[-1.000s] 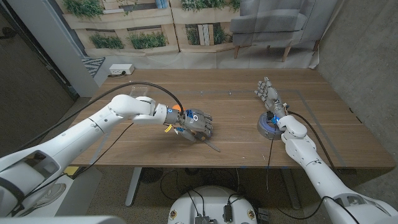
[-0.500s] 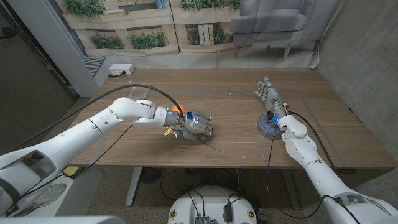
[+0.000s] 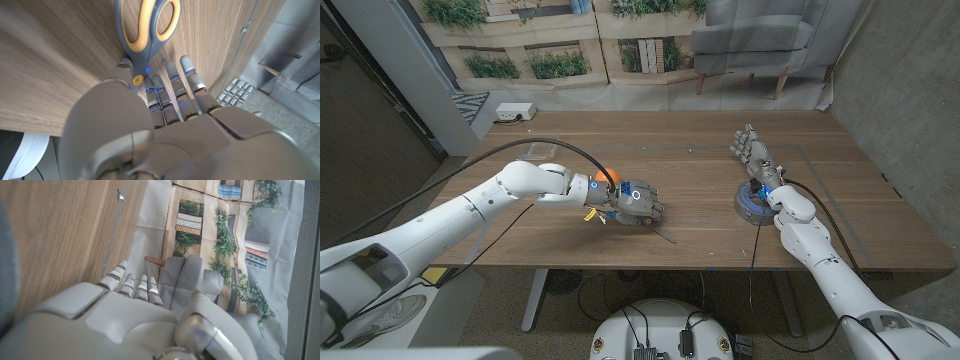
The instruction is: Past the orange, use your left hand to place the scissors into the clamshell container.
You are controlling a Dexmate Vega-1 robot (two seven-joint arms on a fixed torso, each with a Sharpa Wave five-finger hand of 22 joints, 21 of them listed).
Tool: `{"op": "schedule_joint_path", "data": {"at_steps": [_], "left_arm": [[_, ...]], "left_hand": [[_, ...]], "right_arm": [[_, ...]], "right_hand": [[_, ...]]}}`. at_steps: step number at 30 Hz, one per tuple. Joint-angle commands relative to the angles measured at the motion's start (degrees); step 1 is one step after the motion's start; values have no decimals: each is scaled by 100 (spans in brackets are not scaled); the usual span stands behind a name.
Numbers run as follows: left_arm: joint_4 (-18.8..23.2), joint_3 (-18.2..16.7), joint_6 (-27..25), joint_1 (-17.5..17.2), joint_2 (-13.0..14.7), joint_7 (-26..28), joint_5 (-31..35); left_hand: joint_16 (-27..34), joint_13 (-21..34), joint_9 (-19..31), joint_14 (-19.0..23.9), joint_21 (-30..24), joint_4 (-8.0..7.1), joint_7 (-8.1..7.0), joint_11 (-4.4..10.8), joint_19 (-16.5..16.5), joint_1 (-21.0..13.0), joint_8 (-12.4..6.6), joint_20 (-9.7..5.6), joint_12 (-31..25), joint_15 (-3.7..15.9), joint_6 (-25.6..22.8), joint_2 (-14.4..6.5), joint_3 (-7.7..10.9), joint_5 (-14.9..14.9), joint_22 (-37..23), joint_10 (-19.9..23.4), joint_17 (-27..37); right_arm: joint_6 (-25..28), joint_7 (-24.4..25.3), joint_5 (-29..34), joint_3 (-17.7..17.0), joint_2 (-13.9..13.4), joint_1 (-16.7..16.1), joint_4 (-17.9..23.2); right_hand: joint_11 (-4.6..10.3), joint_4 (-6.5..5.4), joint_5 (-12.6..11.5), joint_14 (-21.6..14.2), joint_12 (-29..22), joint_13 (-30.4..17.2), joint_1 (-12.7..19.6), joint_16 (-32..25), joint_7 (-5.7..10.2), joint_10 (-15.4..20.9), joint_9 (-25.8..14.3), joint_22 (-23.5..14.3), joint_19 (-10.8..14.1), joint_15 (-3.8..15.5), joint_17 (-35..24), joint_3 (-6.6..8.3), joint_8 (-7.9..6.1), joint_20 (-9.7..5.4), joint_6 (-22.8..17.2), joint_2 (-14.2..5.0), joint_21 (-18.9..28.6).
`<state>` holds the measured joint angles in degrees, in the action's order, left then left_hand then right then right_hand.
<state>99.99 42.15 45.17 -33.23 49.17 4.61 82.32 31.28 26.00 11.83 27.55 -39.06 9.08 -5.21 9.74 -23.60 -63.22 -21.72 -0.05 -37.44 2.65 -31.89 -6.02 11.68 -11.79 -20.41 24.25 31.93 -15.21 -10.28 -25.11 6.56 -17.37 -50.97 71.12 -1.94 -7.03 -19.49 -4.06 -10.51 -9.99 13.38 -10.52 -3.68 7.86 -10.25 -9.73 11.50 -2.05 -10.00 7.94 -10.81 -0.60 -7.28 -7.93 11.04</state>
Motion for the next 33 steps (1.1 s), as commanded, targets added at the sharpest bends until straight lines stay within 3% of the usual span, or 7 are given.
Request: {"op": "schedule_joint_path", "data": {"at_steps": [1, 9, 15, 22, 24, 33], "left_arm": [[-122, -22, -46, -85, -24, -251, -220], [-206, -47, -5, -109, -39, -330, -320], [-273, -29, 67, -90, -38, -177, -277], [-372, 12, 27, -96, -27, 116, -163], [-468, 27, 50, -57, -9, 332, -126], [-607, 83, -91, -72, 8, 839, -63]], "left_hand": [[29, -167, -14, 766, -436, -65, 54, 100, -199, -23, -40, 33, -44, 855, -171, -46, 77, 58, -253, 604, -152], [105, -441, -57, 1604, -875, -22, 68, 189, -332, -102, -133, 41, 17, 1014, -636, 7, 146, 78, -386, 1426, -256], [302, -584, -78, 2240, -1310, 29, 122, 162, -562, -326, -282, -22, 66, 1058, -1224, -31, 240, 90, -488, 2034, -133], [404, -491, -54, 2569, -1691, 115, 141, 181, -553, -842, -382, -21, 35, 1104, -1612, -100, 420, 129, -593, 2473, 59], [446, -322, -21, 2725, -1951, 82, 179, 150, -545, -1034, -505, -34, -69, 1097, -1953, -89, 441, 159, -667, 2674, 187], [553, -189, -5, 3143, -2510, 6, 352, 51, -710, -1107, -738, -66, -90, 1073, -2557, -127, 498, 167, -791, 3052, 456]], "right_arm": [[40, 57, 37, 20, -25, -27, 104], [73, 89, 60, 42, -38, -27, 149], [95, 112, 75, 54, -48, -29, 177], [102, 131, 96, 65, -62, -31, 205], [118, 136, 95, 65, -68, -36, 218], [127, 156, 95, 60, -87, -65, 264]], "right_hand": [[-4, 4, 13, -47, -21, -28, -31, -22, 16, 54, -22, -21, 50, 4, -15, 30, -23, 9, -39, -2, 26], [-5, 9, 14, -51, -18, -28, -28, -21, 15, 52, -22, -21, 53, -3, -15, 37, -20, 6, -35, -2, 26], [-4, 13, 14, -53, -17, -28, -25, -20, 12, 52, -22, -21, 57, -1, -14, 42, -18, 5, -31, -2, 26], [-3, 17, 16, -54, -17, -29, -24, -19, 17, 54, -22, -20, 57, 3, -14, 47, -16, 3, -30, -1, 25], [-2, 18, 16, -55, -15, -29, -24, -19, 12, 51, -22, -20, 58, 4, -14, 49, -16, 3, -30, 0, 26], [7, 21, 18, -59, -13, -29, -25, -19, 15, 48, -23, -20, 58, 6, -15, 53, -16, 0, -31, 4, 25]]}}
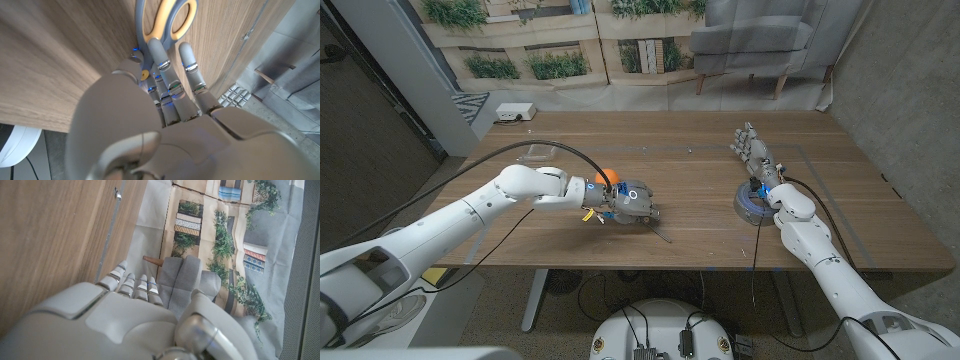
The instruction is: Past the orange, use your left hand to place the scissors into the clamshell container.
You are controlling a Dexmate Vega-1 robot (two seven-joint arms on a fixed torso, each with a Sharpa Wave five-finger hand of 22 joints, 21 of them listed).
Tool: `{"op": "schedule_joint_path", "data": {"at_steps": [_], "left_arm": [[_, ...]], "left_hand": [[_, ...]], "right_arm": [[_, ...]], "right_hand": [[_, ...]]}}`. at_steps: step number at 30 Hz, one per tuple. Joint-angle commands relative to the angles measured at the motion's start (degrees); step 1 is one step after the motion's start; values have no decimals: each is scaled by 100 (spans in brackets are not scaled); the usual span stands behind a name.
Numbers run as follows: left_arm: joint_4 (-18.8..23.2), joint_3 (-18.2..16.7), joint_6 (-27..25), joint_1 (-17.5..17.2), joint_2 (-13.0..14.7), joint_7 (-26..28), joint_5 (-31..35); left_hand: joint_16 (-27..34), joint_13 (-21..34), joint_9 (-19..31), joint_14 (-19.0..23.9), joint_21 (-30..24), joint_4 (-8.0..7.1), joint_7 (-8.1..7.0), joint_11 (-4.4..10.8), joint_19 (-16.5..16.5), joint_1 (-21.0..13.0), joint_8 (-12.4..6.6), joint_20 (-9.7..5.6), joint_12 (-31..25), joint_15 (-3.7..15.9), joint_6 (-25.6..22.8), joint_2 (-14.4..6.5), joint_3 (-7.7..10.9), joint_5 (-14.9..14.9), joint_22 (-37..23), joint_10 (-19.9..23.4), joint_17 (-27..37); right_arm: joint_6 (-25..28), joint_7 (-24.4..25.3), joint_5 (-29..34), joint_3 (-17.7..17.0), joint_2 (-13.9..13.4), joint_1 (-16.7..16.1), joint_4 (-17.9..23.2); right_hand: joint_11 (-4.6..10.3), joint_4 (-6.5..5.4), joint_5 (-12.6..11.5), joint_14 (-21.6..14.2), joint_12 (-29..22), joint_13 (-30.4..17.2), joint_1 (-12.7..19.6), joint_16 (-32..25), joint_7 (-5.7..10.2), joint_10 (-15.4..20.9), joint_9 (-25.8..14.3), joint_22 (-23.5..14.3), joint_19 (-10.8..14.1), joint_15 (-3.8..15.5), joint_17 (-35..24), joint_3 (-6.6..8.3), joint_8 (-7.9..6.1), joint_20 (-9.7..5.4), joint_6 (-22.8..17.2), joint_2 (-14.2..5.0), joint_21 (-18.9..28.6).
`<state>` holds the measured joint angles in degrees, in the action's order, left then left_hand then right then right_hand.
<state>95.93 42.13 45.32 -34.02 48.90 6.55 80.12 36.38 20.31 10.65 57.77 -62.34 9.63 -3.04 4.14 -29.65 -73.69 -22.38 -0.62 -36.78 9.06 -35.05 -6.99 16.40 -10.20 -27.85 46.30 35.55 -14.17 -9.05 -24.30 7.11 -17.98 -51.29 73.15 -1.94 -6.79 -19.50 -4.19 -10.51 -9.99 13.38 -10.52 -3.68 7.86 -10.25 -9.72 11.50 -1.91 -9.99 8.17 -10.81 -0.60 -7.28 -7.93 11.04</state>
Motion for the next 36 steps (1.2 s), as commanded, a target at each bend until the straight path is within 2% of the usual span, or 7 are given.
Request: {"op": "schedule_joint_path", "data": {"at_steps": [1, 8, 15, 24, 36], "left_arm": [[-193, 89, -119, 6, 41, 654, 159], [-254, 43, -68, -3, 51, 916, -37], [-229, -106, 23, -58, 54, 938, -328], [-193, -273, 126, -145, 16, 870, -525], [-108, -464, 92, -272, -5, 1074, -537]], "left_hand": [[53, 391, 111, 164, -235, -55, 146, 595, -120, -60, -696, -20, -155, 430, -2305, -35, 34, 5, -55, 890, 122], [96, 446, 95, 307, -483, -12, 290, 442, -174, -126, -738, -14, -125, 430, -2446, 33, 66, -8, -88, 1029, 274], [143, 498, 85, 399, -662, 11, 437, 373, -168, -185, -742, 0, -104, 422, -2513, 82, 92, -34, -108, 1138, 415], [144, 550, 81, 419, -791, 10, 486, 328, -122, -208, -733, 22, -80, 411, -2545, 110, 117, -65, -118, 1190, 516], [149, 619, 83, 455, -946, 4, 521, 295, -98, -226, -714, 47, -35, 412, -2560, 122, 150, -90, -122, 1194, 635]], "right_arm": [[26, 37, 14, 5, -28, -35, 68], [29, 36, 8, 9, -30, -32, 69], [2, 39, 21, 20, -17, -14, 40], [-20, 41, 18, 19, -3, -29, 38], [-27, 48, 17, 16, -10, -53, 72]], "right_hand": [[6, -3, 18, -47, -13, -29, -25, -20, 12, 47, -23, -20, 59, -9, -15, 29, -16, 1, -31, 4, 25], [0, -2, 20, -48, -15, -29, -27, -19, 7, 54, -23, -20, 57, -6, -16, 32, -16, 4, -34, 6, 23], [1, -2, 22, -50, -15, -29, -29, -19, 7, 54, -23, -20, 56, -8, -16, 35, -15, 3, -33, 7, 22], [2, -1, 24, -48, -12, -29, -33, -17, 8, 48, -23, -21, 60, -6, -16, 39, -15, -6, -33, 8, 23], [-3, -2, 27, -52, -13, -29, -38, -17, 15, 52, -23, -21, 64, -9, -17, 45, -13, -7, -31, 7, 24]]}}
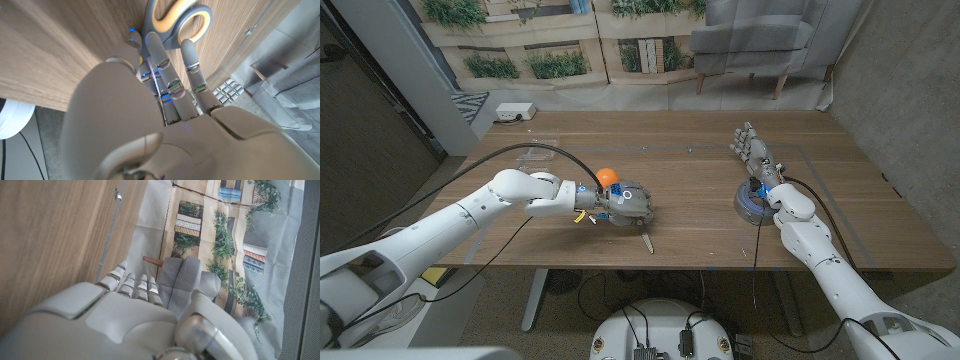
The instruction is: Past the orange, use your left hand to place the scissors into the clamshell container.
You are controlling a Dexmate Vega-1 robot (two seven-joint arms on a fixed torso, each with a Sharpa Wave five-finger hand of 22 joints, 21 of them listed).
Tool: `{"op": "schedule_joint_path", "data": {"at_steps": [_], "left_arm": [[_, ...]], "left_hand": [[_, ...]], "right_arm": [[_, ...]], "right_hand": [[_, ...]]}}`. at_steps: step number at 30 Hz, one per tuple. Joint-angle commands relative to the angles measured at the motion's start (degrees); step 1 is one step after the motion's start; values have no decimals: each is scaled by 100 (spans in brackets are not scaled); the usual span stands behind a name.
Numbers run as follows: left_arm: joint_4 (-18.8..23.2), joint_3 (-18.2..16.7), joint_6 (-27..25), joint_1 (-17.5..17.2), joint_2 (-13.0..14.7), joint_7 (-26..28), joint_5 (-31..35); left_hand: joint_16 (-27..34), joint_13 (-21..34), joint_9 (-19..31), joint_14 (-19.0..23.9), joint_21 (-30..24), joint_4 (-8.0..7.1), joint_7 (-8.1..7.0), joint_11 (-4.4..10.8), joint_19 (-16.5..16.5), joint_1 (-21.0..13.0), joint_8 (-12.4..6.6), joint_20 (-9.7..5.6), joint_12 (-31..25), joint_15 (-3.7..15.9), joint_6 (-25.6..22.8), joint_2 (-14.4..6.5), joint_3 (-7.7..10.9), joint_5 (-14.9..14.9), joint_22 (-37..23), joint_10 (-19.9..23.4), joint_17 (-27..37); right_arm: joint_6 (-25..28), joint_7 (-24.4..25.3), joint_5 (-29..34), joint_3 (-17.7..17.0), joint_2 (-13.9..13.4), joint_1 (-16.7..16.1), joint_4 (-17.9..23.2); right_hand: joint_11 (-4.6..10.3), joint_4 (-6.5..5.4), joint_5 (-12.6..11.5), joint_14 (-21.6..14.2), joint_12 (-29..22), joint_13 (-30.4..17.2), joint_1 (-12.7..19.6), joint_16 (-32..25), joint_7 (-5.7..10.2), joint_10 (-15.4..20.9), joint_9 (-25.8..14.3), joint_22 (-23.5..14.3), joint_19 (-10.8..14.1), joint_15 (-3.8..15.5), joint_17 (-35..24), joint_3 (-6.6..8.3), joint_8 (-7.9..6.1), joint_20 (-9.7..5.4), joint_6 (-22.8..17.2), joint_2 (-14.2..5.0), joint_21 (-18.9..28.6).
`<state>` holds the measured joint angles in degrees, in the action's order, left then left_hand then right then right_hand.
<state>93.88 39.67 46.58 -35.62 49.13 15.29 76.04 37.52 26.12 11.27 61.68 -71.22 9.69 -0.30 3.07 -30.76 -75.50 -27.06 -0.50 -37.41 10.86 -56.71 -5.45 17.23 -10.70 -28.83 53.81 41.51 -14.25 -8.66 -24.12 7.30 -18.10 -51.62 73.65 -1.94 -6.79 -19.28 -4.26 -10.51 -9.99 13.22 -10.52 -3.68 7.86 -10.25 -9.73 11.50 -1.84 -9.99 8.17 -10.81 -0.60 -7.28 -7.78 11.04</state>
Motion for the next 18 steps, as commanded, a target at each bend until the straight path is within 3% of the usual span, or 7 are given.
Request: {"op": "schedule_joint_path", "data": {"at_steps": [1, 18], "left_arm": [[106, -227, -43, -121, -29, 215, -117], [259, -448, -189, -286, -1, 380, -160]], "left_hand": [[34, 45, 21, 63, -73, 0, 245, 407, 12, -48, -247, 35, 31, 233, -402, -27, 71, -42, -24, 448, 50], [14, 148, 26, 87, -281, -16, 285, 383, 63, -40, -215, 33, 82, 221, -418, -12, 121, -66, -15, 494, 205]], "right_arm": [[-16, 15, 0, -4, 2, -25, 30], [-39, 19, 11, 4, -14, -52, 79]], "right_hand": [[-5, -1, 5, -43, -13, -29, -23, -17, 14, 52, -23, -20, 64, -17, -17, 46, -13, -5, -32, -9, 24], [-1, 0, 8, -53, -12, -29, -28, -19, 2, 51, -23, -20, 67, -13, -17, 52, -13, -12, -32, -7, 23]]}}
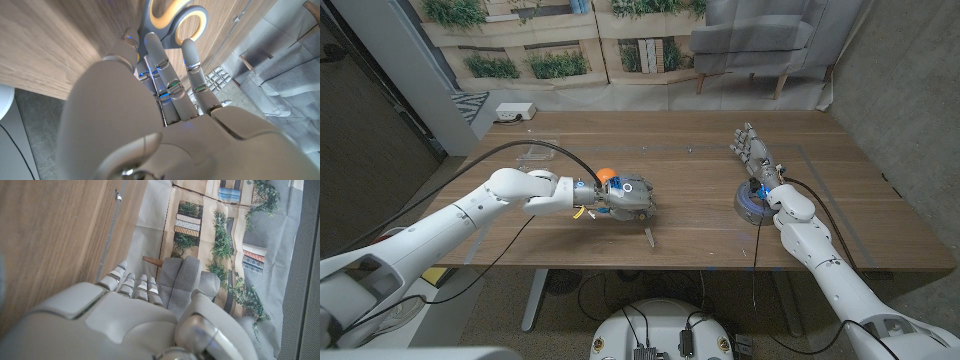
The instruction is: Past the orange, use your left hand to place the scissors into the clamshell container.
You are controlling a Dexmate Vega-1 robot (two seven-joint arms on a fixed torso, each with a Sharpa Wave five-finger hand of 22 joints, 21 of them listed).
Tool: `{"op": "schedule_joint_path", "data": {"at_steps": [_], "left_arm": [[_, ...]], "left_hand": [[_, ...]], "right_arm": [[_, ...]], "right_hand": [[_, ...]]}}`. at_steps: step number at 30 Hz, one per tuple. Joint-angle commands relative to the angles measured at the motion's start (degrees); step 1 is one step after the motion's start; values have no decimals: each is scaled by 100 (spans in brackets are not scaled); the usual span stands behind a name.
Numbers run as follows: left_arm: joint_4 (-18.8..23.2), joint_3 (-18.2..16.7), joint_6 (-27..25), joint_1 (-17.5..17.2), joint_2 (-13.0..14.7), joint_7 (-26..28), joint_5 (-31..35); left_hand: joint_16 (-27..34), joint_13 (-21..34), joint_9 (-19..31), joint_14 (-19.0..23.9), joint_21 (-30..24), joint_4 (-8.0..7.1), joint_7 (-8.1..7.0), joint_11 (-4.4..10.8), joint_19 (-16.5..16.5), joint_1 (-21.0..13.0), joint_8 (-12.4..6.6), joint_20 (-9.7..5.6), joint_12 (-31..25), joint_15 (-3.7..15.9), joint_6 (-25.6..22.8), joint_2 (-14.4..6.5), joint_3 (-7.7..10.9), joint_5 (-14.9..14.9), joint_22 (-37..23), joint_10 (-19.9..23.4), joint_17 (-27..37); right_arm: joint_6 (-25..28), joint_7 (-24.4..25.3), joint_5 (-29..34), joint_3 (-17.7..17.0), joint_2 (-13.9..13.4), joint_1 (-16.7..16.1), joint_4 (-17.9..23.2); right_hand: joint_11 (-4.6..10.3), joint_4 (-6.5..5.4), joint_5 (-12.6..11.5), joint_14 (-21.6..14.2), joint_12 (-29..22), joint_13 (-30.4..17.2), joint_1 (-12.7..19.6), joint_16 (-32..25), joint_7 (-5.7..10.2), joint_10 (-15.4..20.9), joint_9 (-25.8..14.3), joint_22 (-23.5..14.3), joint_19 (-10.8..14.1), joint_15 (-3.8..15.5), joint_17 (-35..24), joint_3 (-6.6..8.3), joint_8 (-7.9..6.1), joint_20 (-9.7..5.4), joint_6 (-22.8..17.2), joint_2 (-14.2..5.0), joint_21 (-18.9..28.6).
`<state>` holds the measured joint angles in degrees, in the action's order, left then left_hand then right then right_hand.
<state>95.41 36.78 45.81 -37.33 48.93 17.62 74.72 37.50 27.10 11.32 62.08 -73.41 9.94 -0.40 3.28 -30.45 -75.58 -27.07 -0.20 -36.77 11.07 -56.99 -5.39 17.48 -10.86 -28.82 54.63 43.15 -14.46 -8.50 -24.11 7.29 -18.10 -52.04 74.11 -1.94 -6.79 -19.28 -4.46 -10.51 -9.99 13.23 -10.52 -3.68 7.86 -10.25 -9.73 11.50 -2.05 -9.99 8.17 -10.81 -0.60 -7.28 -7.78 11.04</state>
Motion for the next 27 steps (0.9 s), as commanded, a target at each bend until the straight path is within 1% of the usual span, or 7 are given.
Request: {"op": "schedule_joint_path", "data": {"at_steps": [1, 6, 10, 20, 27], "left_arm": [[121, -179, -130, -127, 23, 161, -36], [207, -275, -235, -190, 54, 241, -36], [245, -328, -281, -227, 77, 303, -34], [380, -490, -426, -364, 147, 332, -92], [497, -652, -573, -521, 226, 443, -120]], "left_hand": [[12, 56, 22, 46, -75, -40, 288, 355, 35, -32, -214, 5, 22, 202, -393, -16, 98, -51, -15, 412, 51], [2, 87, 23, 47, -131, -40, 291, 347, 54, -30, -205, 2, 38, 202, -399, -7, 114, -56, -8, 421, 93], [-7, 108, 24, 49, -170, -44, 289, 371, 61, -21, -198, -2, 45, 200, -400, -1, 123, -58, -2, 438, 120], [-26, 162, 26, 45, -265, -50, 282, 342, 95, -4, -185, -3, 76, 193, -421, 13, 148, -62, 16, 454, 198], [-33, 200, 27, 52, -332, -48, 275, 356, 110, 5, -175, -5, 97, 198, -431, 29, 165, -65, 32, 469, 256]], "right_arm": [[-19, 5, 15, 6, -16, -11, 39], [-28, 12, 28, 12, -22, -7, 62], [-26, 15, 33, 18, -23, -6, 73], [-25, 21, 44, 33, -31, -27, 124], [-41, 14, 58, 52, -29, -26, 154]], "right_hand": [[3, 0, 9, -36, -11, -29, -29, -20, 4, 50, -23, -20, 69, 5, -17, 53, -13, -13, -31, -6, 24], [-2, 1, 9, -33, -13, -29, -30, -18, 5, 54, -23, -20, 72, 4, -17, 54, -12, -14, -31, -5, 24], [-1, 1, 10, -32, -13, -29, -31, -18, 4, 55, -23, -20, 73, 6, -17, 56, -13, -18, -32, -5, 24], [5, 1, 12, -37, -12, -29, -35, -18, 5, 55, -23, -20, 74, 7, -17, 60, -14, -17, -37, -4, 24], [3, 2, 13, -39, -13, -29, -37, -18, -2, 57, -23, -20, 79, 8, -17, 62, -14, -20, -37, -3, 25]]}}
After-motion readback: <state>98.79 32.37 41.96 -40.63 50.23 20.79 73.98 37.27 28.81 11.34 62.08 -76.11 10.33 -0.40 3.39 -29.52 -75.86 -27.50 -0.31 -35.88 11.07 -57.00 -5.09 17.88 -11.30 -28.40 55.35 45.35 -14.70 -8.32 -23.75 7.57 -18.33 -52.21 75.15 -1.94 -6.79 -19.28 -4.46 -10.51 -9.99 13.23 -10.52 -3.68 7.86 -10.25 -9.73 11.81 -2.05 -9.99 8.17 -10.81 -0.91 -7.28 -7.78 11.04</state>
